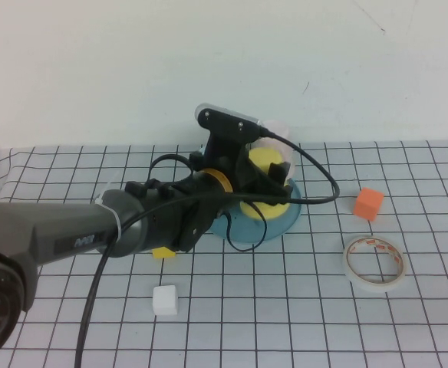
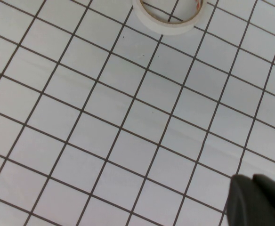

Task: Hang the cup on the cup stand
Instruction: Place the cup on the cup holder

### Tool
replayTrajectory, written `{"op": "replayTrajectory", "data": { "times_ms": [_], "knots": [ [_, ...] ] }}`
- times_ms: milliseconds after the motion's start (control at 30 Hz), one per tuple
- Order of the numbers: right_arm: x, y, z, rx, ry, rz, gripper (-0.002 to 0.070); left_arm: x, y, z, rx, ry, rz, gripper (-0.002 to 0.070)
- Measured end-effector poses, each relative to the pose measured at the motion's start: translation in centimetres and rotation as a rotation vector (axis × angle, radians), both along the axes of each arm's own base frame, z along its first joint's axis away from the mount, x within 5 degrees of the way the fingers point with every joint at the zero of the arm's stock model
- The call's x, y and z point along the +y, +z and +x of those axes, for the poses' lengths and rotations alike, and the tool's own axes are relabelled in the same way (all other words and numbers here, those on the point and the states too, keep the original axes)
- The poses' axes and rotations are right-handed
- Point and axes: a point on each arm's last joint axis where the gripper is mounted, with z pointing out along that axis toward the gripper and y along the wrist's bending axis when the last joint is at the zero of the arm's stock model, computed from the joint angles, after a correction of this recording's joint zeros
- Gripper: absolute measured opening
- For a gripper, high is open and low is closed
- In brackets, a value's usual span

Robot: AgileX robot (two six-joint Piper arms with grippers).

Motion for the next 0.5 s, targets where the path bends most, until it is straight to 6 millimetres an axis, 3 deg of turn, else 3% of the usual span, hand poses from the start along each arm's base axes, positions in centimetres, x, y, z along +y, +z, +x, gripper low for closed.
{"op": "replayTrajectory", "data": {
  "times_ms": [167,400,500],
  "knots": [
    [0.0,0.0,0.0,0.000,0.000,0.000,-0.0001,0.2,-0.8,-0.2,0.101,0.020,0.022,0.0666],
    [0.0,0.0,0.0,0.000,0.000,0.000,-0.0001,0.0,-0.7,-0.4,0.057,-0.046,0.085,0.0678],
    [0.0,0.0,0.0,0.000,0.000,0.000,-0.0001,-0.1,0.2,-0.6,0.025,-0.074,0.096,0.0659]
  ]
}}
